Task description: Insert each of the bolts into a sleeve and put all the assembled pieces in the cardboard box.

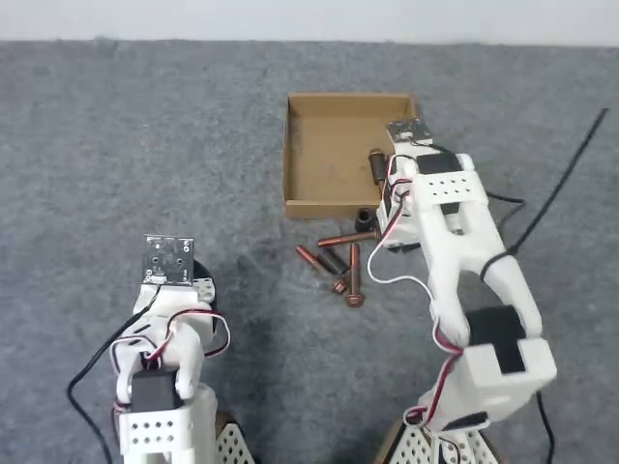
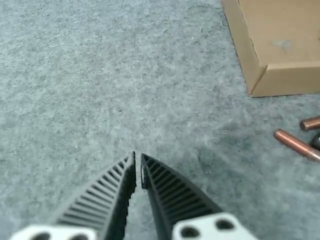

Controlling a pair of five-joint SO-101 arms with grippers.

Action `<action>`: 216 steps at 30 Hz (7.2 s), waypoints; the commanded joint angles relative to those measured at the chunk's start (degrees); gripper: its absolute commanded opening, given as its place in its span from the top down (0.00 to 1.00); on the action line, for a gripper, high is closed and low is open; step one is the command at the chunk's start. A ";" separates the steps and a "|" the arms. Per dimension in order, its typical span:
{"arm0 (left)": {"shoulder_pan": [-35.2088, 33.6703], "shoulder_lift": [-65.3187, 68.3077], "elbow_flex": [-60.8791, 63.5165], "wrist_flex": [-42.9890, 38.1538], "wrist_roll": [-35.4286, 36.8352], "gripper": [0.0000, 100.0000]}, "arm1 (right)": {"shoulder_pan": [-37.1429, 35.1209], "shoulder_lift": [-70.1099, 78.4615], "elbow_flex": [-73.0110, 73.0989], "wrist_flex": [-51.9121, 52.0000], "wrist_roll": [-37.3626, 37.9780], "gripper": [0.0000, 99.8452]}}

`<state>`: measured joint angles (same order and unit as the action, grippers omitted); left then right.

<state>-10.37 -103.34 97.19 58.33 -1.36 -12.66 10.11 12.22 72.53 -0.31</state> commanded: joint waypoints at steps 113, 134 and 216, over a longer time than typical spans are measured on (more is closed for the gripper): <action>-0.35 -0.88 -0.66 -2.73 -0.44 0.99 | 2.86 -31.34 36.92 -16.75 11.08 0.89; -0.35 -0.88 -0.66 -2.73 -0.44 0.99 | 5.67 -20.53 36.22 -24.04 11.43 0.89; 38.33 59.34 -55.08 5.71 -8.18 0.86 | 25.10 -34.07 47.30 -24.84 10.11 0.99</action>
<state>26.37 -51.21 47.08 66.68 -6.02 11.60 -21.19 59.78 48.35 9.01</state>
